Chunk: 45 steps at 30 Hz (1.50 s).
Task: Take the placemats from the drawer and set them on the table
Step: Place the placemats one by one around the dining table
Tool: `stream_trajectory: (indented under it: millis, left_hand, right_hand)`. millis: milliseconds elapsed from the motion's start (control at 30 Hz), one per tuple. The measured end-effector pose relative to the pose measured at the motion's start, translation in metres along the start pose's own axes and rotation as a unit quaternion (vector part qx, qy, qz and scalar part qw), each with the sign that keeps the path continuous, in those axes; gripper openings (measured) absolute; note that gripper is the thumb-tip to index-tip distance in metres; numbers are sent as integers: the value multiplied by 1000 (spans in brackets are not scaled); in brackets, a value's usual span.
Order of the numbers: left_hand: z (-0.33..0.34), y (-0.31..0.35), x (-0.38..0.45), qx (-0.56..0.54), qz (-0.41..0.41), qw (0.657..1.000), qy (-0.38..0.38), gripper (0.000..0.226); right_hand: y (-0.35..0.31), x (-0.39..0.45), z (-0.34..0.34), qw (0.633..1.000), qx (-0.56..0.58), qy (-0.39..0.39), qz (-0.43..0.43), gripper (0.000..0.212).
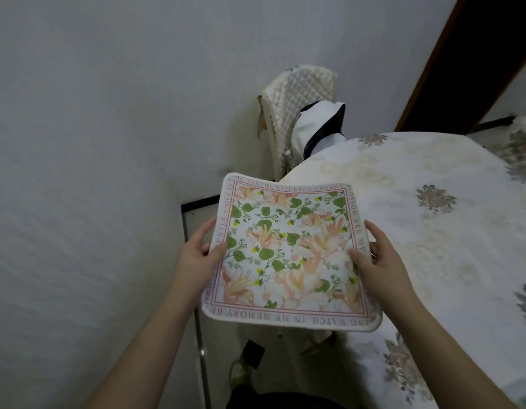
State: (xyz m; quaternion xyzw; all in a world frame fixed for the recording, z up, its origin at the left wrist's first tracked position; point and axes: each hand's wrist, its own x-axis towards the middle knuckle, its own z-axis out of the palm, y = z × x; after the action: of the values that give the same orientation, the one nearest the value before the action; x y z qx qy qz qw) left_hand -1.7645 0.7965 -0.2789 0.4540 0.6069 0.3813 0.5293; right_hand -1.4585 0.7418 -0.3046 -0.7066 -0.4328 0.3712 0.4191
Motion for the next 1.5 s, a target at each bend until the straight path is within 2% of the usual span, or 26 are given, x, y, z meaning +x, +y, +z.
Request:
stream_trajectory:
  millis: [300,500,800,967,1100,1300,1433,1500]
  left_hand:
    - [44,19,124,46,10,985,-169,58]
    - [72,30,186,103,47,965,-238,56]
    - [158,31,200,143,82,914,-370,56]
    - [204,24,183,189,113,883,-415,55]
    - [230,21,176,210,111,878,-416,55]
    - [258,4,178,222,122,865,-433,55]
    - [270,-12,192,152,41,886,-437,54]
    - [278,-16,199,136,21,880,-454,54]
  right_hand:
    - [15,24,9,984,32,159,81,58]
    - [17,28,26,962,42,242,117,61]
    - [49,-7,6,910,84,361,185,61]
    - [78,-26,-13,884,141,386,223,61]
    - [97,-32,-28,876,197,371,238,65]
    - [116,-33,-32,866,216,378,248,67]
    - [126,-29,-27,848,223,405,260,62]
    - [132,-25,-21,840,221,414,272,58]
